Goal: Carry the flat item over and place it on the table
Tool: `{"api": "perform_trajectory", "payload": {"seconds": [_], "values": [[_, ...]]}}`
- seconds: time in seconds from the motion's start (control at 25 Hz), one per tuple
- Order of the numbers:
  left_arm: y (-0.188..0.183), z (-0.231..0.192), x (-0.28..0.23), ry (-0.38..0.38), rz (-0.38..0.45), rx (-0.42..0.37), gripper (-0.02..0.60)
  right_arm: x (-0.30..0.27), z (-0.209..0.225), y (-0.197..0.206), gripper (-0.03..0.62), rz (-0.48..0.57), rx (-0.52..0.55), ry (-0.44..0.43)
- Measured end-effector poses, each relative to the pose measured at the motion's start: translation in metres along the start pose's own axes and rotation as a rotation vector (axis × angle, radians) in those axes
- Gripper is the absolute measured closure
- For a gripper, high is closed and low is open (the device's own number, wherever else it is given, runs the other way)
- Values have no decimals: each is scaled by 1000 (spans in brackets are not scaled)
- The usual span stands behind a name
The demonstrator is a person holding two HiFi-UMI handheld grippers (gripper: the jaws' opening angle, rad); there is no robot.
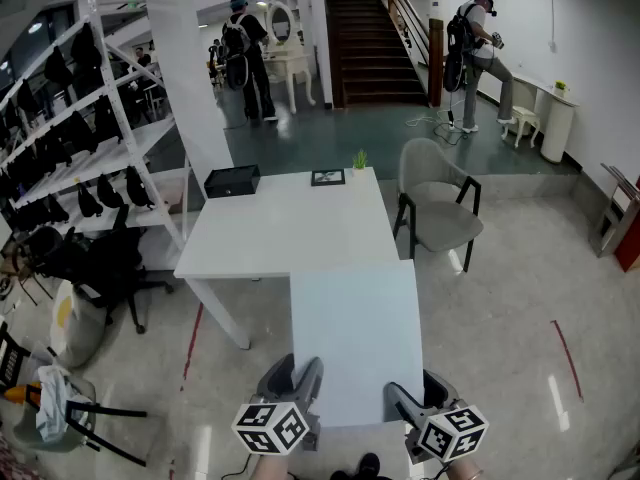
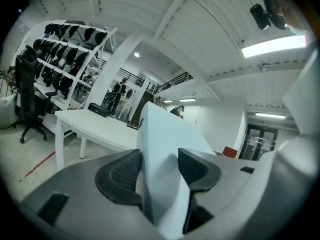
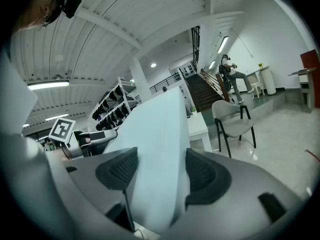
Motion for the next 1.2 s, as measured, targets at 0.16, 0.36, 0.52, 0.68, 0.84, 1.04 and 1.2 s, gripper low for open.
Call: {"api": "perform_trajectory", "payload": {"seconds": [0.16,0.36,0.52,0.68,0.84,1.04,1.2], "values": [[3,4,-13,0,-6,-1,351,-3,11,-2,292,-1,-1,8],[3,5,-27,-7,-3,-5,351,-11,23,-8,289,3,0,1],[3,6,-35,-12,3,8,351,-16,31,-12,286,15,-1,-8],[2,6,-43,-26,8,18,351,-23,37,-18,284,20,8,-19],[5,10,-53,-35,11,15,351,-27,49,-22,285,17,9,-25],[1,3,-64,-51,-1,20,351,-41,52,-26,284,6,-1,-28],[-6,-12,-82,-57,-7,25,351,-64,54,-34,286,3,-2,-26]]}}
Point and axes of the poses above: the fingertips, and each gripper's own axes: x backward along the fingers, z to its right, y out of its underside, the point moved 9 cm from there along x, backward along the fingers, and after that the axes turned 14 degrees about y, right-handed, at the moved point
